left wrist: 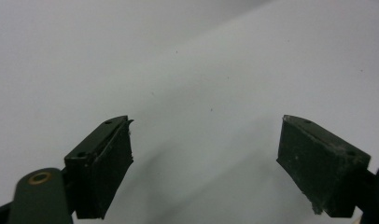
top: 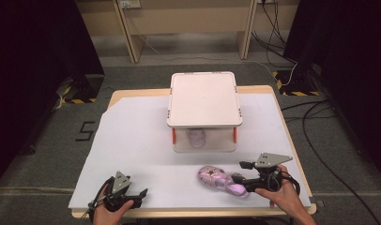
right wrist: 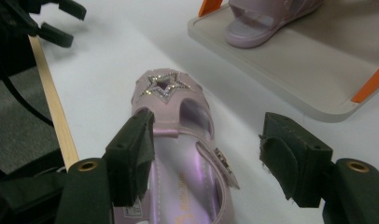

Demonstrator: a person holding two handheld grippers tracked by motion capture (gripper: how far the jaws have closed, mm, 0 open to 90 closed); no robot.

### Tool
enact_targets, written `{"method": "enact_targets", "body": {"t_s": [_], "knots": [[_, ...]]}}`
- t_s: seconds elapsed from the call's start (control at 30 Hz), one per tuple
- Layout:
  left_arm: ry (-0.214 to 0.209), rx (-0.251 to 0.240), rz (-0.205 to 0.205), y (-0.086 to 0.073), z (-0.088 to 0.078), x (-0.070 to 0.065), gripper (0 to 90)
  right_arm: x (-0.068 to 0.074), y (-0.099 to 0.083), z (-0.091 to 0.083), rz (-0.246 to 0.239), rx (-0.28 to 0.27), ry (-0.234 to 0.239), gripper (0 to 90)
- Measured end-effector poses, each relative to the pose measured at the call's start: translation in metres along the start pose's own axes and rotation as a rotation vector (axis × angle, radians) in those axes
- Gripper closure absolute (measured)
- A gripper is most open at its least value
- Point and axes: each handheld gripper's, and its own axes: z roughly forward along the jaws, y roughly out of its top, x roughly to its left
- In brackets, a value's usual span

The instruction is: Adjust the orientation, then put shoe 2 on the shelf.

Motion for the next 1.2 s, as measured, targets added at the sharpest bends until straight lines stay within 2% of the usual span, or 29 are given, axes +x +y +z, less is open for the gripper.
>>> {"method": "enact_targets", "body": {"t_s": [0.1, 0.37, 0.6, 0.77, 0.83, 1.0, 1.1, 1.2], "knots": [[0.003, 0.002, 0.000, -0.001, 0.000, 0.000, 17.1, 0.003, 0.000, 0.005, -0.030, 0.015, -0.006, 34.6], [0.002, 0.007, 0.003, 0.000, 0.001, 0.000, 17.2, 0.008, -0.001, 0.012, -0.072, 0.043, -0.005, 34.2], [-0.004, 0.002, 0.013, 0.000, 0.001, -0.002, 17.2, 0.016, 0.003, 0.013, -0.088, 0.035, -0.008, 33.5], [0.003, 0.001, 0.011, 0.000, -0.001, -0.002, 17.2, 0.027, 0.008, 0.015, -0.158, 0.061, -0.017, 35.3], [0.003, 0.002, 0.012, 0.000, -0.001, -0.002, 17.1, 0.027, 0.009, 0.014, -0.161, 0.064, -0.017, 36.0], [-0.001, 0.004, 0.017, 0.000, 0.000, -0.002, 17.2, 0.025, 0.006, 0.011, -0.210, 0.091, -0.008, 39.4], [-0.007, 0.004, 0.017, 0.000, 0.001, -0.002, 17.2, 0.025, 0.004, 0.013, -0.213, 0.102, 0.007, 40.4], [-0.009, 0.005, 0.019, 0.000, 0.001, -0.002, 17.1, 0.027, 0.006, 0.013, -0.247, 0.108, 0.007, 43.1]]}}
